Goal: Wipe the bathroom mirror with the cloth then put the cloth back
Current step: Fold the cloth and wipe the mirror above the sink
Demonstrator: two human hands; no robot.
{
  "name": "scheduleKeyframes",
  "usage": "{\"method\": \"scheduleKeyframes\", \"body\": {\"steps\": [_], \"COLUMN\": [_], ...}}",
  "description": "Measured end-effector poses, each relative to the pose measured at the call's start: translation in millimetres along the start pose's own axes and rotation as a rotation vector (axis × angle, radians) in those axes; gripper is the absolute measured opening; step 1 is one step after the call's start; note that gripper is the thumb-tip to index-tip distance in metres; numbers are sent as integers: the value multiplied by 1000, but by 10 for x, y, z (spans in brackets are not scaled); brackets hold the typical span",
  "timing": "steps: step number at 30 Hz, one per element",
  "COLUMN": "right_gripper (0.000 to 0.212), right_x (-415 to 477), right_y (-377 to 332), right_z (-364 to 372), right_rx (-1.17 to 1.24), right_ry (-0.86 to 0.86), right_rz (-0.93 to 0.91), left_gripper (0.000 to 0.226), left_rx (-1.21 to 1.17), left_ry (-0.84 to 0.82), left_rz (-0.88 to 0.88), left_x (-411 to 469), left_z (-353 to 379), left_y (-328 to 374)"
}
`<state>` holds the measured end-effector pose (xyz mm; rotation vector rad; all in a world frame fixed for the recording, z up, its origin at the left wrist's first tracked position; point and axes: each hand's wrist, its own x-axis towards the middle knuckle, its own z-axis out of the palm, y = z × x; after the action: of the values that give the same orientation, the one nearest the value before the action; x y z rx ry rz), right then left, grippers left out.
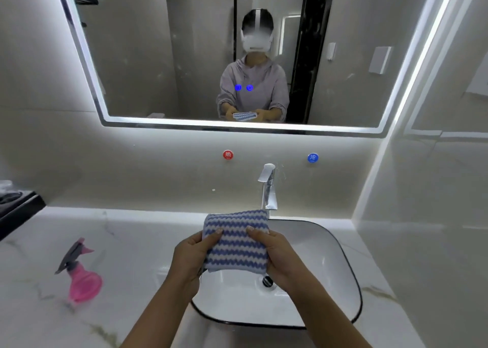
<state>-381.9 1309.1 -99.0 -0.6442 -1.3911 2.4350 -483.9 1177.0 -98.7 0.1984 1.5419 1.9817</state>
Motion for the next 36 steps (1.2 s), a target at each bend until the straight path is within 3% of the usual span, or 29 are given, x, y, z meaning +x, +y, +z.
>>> {"method": "scheduleKeyframes", "body": {"steps": [14,26,36], "right_gripper": [39,42,31], "right_x": [345,618,1179], "right_y": [508,545,382], "right_z": [1470,1703,1583], "right_rx": [21,17,-65], "right_ry": [30,25,38], "right_rz": [-68,-51,-37], "left_gripper": [18,10,8], "left_rx": [85,100,129], "left_ry": [-113,-51,2], "left_rz": [72,78,93], "left_x": [201,458,985], "left_z": [-1481,-1724,-1607], "left_y": [788,834,911]}}
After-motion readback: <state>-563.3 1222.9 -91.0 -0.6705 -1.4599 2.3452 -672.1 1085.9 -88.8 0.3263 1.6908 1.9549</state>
